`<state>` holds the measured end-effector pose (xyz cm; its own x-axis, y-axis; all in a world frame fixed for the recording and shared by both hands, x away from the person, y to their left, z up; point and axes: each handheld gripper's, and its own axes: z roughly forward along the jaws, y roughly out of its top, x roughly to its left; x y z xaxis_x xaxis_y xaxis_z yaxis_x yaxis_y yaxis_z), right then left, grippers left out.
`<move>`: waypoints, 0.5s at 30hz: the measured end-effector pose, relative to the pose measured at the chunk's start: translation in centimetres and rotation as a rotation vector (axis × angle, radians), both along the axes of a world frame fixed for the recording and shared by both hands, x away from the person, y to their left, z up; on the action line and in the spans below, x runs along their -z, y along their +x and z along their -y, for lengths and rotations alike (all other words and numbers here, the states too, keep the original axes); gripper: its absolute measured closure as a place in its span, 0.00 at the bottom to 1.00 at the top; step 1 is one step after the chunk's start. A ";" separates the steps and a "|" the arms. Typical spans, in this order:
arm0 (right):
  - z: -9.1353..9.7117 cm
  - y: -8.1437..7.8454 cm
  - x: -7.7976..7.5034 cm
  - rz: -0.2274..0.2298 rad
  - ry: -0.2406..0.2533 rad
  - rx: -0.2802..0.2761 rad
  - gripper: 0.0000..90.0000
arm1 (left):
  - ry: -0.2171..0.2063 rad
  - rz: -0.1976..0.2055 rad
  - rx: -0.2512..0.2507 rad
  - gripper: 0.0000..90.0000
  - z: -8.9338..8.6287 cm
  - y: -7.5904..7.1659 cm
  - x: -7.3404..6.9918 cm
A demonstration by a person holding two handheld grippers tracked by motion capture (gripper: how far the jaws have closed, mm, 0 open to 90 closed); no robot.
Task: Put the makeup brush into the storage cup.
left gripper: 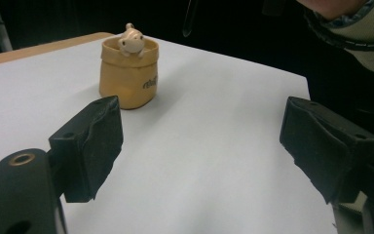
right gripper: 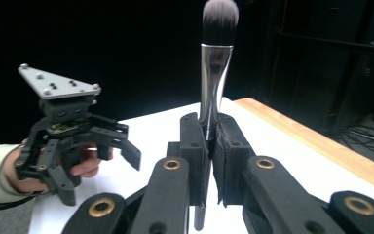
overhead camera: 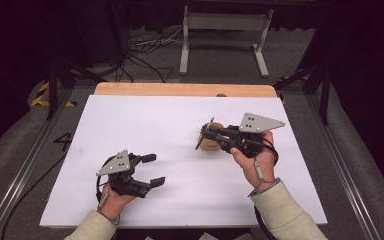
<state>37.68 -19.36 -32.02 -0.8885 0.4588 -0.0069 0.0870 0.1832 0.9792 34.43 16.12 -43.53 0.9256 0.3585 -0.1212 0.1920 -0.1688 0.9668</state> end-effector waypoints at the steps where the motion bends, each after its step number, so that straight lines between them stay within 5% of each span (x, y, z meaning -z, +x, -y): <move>1: 0.0 0.2 -0.1 0.002 0.001 0.005 0.93 | 0.003 0.000 -0.003 0.17 -0.2 0.0 0.0; 15: 0.5 2.1 -1.5 0.030 -0.034 0.147 0.93 | 0.005 0.009 -0.048 0.15 -2.1 -0.2 0.2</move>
